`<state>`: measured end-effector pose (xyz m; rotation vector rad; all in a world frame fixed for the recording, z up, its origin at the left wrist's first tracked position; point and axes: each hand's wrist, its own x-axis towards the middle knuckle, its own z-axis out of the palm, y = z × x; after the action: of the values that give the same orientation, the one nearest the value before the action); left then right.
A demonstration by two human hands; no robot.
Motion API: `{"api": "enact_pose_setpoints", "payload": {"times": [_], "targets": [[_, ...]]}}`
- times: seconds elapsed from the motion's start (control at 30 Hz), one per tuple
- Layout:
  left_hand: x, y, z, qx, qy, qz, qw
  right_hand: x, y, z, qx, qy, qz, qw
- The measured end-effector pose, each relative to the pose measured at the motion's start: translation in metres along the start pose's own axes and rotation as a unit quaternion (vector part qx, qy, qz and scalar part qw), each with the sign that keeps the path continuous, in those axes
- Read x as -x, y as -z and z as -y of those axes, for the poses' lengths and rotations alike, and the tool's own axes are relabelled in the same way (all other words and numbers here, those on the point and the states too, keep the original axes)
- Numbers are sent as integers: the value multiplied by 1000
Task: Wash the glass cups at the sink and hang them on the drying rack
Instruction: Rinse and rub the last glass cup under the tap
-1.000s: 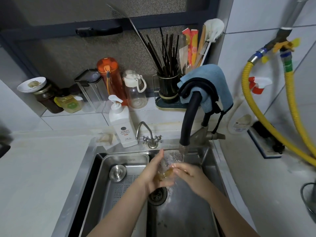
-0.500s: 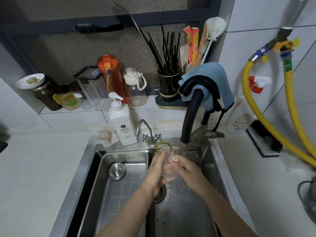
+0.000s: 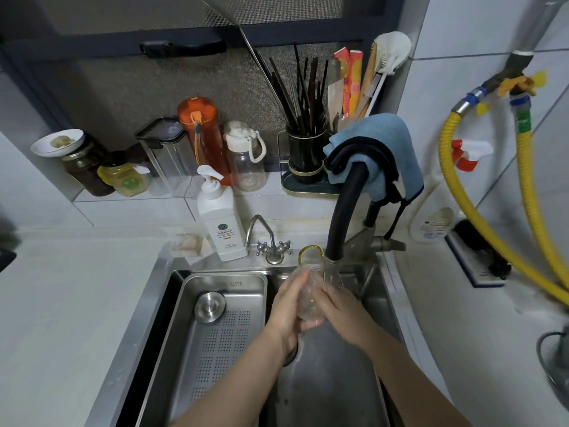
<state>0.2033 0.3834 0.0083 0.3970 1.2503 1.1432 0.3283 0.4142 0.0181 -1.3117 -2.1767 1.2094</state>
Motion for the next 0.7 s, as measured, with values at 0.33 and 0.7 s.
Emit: {"api": "enact_pose_setpoints", "payload": {"times": [0.33,0.7], "targets": [[-5,5,-16,-45,11,3,999,6,3,1,85,47,38,995],[-9,13,-15,-54,29,-3,998,3,4,4,-71,37,114,990]]}}
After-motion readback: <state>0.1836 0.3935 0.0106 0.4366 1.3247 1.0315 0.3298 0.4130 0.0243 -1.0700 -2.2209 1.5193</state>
